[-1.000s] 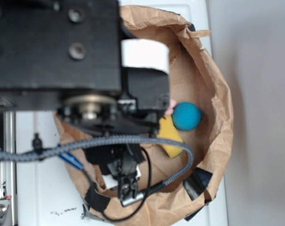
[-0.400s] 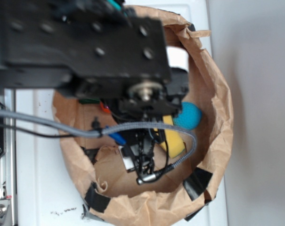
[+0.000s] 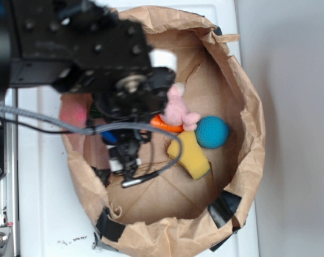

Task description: Grab the carrot.

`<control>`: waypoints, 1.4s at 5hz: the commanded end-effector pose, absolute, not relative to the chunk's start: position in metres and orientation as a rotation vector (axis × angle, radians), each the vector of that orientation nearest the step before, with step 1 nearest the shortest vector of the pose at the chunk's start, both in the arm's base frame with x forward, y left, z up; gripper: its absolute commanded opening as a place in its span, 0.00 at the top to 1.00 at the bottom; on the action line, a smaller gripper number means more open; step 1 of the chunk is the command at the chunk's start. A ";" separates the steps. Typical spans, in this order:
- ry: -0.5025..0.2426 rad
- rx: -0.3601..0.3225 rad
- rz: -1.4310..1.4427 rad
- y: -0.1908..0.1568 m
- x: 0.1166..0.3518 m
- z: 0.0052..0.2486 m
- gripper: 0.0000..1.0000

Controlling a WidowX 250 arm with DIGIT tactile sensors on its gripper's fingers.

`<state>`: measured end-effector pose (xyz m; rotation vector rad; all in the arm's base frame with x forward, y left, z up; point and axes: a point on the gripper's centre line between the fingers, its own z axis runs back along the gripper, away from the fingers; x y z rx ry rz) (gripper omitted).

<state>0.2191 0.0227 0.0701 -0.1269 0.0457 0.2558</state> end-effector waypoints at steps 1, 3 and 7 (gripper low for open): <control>-0.124 -0.110 0.265 0.029 0.225 0.040 0.00; -0.157 -0.034 0.325 0.028 0.255 0.019 1.00; -0.028 -0.207 0.330 0.015 0.239 0.119 1.00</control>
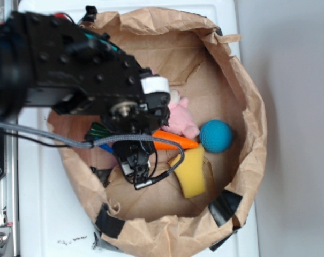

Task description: Grab the carrot.

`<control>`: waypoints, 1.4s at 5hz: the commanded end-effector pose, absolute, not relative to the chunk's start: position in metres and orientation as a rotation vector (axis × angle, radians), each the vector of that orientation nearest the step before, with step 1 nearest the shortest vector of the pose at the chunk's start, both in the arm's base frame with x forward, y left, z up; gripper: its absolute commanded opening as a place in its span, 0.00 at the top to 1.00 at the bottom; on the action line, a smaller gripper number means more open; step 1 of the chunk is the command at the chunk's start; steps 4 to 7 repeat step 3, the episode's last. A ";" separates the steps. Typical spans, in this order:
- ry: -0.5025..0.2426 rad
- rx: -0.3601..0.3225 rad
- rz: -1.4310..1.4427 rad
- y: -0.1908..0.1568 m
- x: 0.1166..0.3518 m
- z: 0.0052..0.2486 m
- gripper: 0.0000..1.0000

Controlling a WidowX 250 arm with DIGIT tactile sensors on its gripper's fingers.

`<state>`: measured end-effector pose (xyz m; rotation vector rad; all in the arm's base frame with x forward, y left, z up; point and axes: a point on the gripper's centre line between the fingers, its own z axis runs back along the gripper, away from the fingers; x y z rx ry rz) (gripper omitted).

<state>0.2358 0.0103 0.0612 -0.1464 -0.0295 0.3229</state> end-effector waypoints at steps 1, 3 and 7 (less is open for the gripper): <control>-0.022 -0.188 0.366 0.011 0.230 0.151 1.00; -0.120 -0.144 0.450 0.013 0.254 0.160 1.00; -0.120 -0.144 0.450 0.013 0.254 0.160 1.00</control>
